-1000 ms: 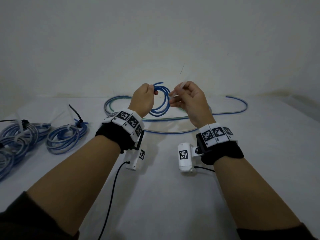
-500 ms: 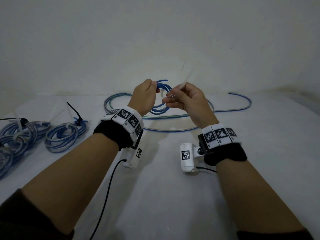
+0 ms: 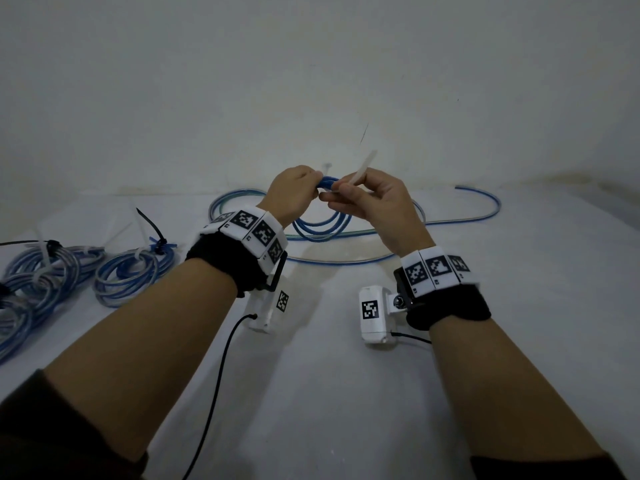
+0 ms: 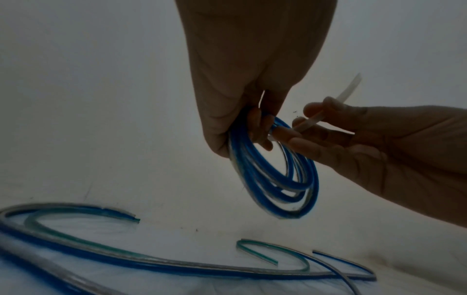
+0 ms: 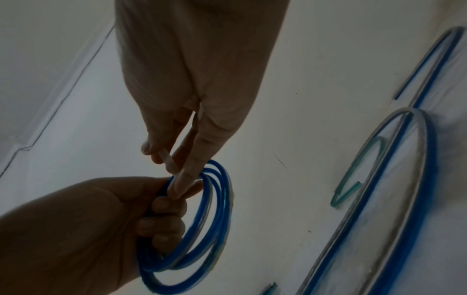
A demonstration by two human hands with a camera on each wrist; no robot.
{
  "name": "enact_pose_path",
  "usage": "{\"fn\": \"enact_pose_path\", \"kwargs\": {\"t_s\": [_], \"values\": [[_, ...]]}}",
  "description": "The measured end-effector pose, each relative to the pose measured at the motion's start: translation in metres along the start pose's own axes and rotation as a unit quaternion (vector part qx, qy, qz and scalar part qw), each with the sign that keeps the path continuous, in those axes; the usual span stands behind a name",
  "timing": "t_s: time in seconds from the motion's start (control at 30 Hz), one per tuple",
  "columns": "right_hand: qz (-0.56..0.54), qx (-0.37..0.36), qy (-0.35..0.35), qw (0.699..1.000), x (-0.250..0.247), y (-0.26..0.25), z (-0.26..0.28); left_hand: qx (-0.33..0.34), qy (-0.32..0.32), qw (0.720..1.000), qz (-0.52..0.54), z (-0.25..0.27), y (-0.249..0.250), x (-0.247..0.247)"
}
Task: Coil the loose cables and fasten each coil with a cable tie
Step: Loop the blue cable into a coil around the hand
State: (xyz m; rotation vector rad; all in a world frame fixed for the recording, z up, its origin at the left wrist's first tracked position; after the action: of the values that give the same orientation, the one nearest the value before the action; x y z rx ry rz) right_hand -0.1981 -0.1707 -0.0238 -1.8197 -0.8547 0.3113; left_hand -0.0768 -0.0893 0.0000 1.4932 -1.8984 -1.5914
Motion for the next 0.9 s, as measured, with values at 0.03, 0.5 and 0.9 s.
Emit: {"fn": "enact_pose_path", "kwargs": {"t_s": [0.03,0.5,0.9], "values": [[0.001,0.0,0.004,1.0,-0.001,-0.001,0.0,0.001,0.006,1.0,0.008,0.0,0.0,-0.001],[-0.018,-0.009,0.06,0.998,0.001,-0.014,-0.001,0.079,0.072,0.991,0.076,0.009,-0.003,-0.004],[0.02,0.051,0.057,0.997,0.012,-0.008,-0.001,0.128,0.135,0.98,0.072,0.014,-0.018,-0.02]]}}
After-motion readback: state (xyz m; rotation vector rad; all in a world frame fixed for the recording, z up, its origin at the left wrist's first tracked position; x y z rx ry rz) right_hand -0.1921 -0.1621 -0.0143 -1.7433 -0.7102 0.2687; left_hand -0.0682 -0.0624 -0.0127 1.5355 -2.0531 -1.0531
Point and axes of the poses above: each hand's wrist, its own z-axis away from the middle knuckle, its own x-axis out of the palm, y = z × x, the point moved 2 cm from there along -z, towards the middle knuckle, and after that the axes turned 13 degrees about y, right-handed, at the moved point
